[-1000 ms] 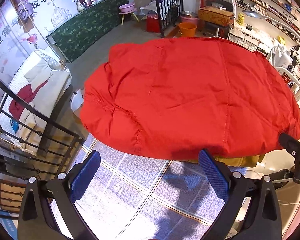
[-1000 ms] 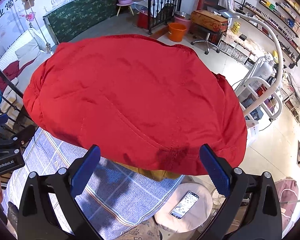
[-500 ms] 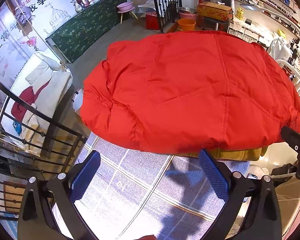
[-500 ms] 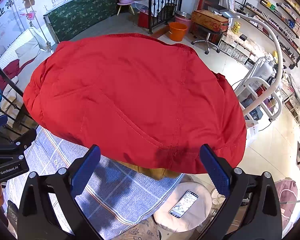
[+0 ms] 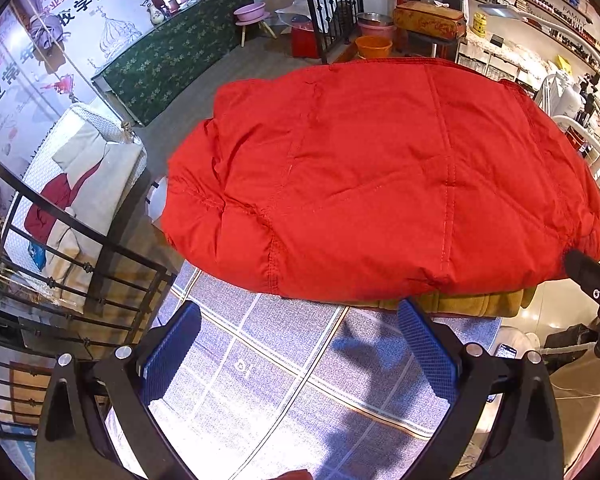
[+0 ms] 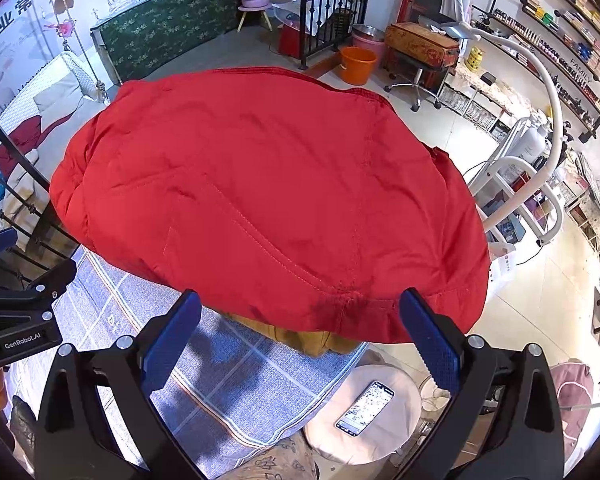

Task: Fold large clothes

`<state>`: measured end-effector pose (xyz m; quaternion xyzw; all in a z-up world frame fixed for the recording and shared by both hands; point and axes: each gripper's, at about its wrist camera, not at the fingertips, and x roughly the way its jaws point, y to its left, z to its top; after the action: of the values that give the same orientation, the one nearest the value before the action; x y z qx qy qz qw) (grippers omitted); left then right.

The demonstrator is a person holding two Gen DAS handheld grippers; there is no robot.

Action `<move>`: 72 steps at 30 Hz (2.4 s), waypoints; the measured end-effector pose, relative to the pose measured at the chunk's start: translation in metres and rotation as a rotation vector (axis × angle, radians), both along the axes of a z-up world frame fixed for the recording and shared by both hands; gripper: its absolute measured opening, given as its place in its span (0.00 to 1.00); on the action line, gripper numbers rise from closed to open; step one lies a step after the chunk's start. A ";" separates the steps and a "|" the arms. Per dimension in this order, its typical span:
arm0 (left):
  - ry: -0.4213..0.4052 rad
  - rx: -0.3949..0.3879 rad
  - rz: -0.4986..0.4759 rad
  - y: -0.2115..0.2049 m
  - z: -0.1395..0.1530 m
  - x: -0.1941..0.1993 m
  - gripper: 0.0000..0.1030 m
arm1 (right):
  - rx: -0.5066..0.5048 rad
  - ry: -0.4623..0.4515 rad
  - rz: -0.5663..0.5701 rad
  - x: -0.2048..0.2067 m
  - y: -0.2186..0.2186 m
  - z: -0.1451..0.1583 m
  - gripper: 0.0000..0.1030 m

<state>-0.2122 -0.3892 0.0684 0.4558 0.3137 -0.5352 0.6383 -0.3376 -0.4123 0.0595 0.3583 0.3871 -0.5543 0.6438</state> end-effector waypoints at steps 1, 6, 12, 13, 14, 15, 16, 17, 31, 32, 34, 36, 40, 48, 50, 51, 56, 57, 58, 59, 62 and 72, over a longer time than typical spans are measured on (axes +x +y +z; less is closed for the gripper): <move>-0.001 0.001 -0.001 0.000 0.000 0.000 0.94 | 0.000 0.000 0.000 0.000 0.000 0.000 0.95; -0.005 0.003 0.003 -0.001 0.000 0.000 0.94 | -0.001 0.001 0.001 0.000 0.000 -0.001 0.95; -0.009 0.000 0.006 0.001 0.002 0.002 0.94 | -0.003 0.000 0.003 0.000 0.000 0.000 0.95; -0.010 0.001 0.005 0.002 0.002 0.002 0.94 | -0.005 -0.001 0.003 0.000 0.001 0.001 0.95; -0.010 0.001 0.004 0.001 0.002 0.002 0.94 | -0.006 -0.002 0.005 -0.001 0.002 0.001 0.95; -0.011 0.001 0.004 0.001 0.002 0.002 0.94 | -0.007 -0.002 0.005 -0.001 0.002 0.001 0.95; -0.010 0.002 0.004 0.001 0.002 0.002 0.94 | -0.008 -0.001 0.006 -0.001 0.002 0.001 0.95; -0.009 0.002 0.005 0.001 0.002 0.002 0.94 | -0.008 -0.001 0.007 -0.001 0.002 0.001 0.95; -0.013 0.002 0.004 0.002 0.003 0.002 0.94 | -0.008 0.001 0.014 0.003 0.002 0.001 0.95; -0.013 0.002 0.005 0.002 0.003 0.002 0.94 | -0.007 0.002 0.015 0.003 0.002 0.001 0.95; -0.012 0.003 0.006 0.002 0.003 0.003 0.94 | -0.007 0.002 0.014 0.003 0.002 0.001 0.95; -0.013 0.003 0.008 0.002 0.003 0.004 0.94 | -0.007 0.002 0.014 0.003 0.003 0.001 0.95; -0.013 0.005 0.008 0.003 0.003 0.004 0.94 | -0.007 0.002 0.013 0.003 0.003 0.001 0.95; -0.012 0.012 0.006 0.004 0.002 0.006 0.94 | -0.010 0.004 0.015 0.003 0.002 0.000 0.95; -0.012 0.011 0.006 0.004 0.003 0.006 0.94 | -0.009 0.005 0.016 0.003 0.002 0.000 0.95; -0.011 0.012 0.005 0.004 0.003 0.007 0.94 | -0.009 0.005 0.015 0.003 0.002 0.000 0.95; -0.010 0.018 0.000 0.006 0.000 0.007 0.94 | -0.009 0.005 0.015 0.003 0.003 0.000 0.95; -0.010 0.019 -0.003 0.008 -0.002 0.007 0.94 | -0.009 0.005 0.015 0.003 0.003 0.000 0.95; -0.008 0.018 -0.001 0.007 -0.001 0.006 0.94 | -0.008 0.005 0.015 0.003 0.003 0.000 0.95; -0.006 0.020 -0.002 0.008 -0.002 0.006 0.94 | -0.006 0.005 0.017 0.003 0.003 -0.001 0.95; 0.003 0.021 -0.014 0.011 -0.003 0.001 0.94 | -0.004 0.009 0.027 0.005 -0.002 -0.002 0.95; 0.009 0.033 -0.020 0.014 -0.005 0.002 0.94 | -0.004 0.010 0.030 0.006 -0.004 -0.002 0.95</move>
<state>-0.2100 -0.3750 0.0638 0.4669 0.3208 -0.5386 0.6237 -0.3315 -0.4160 0.0575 0.3485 0.3946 -0.5471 0.6508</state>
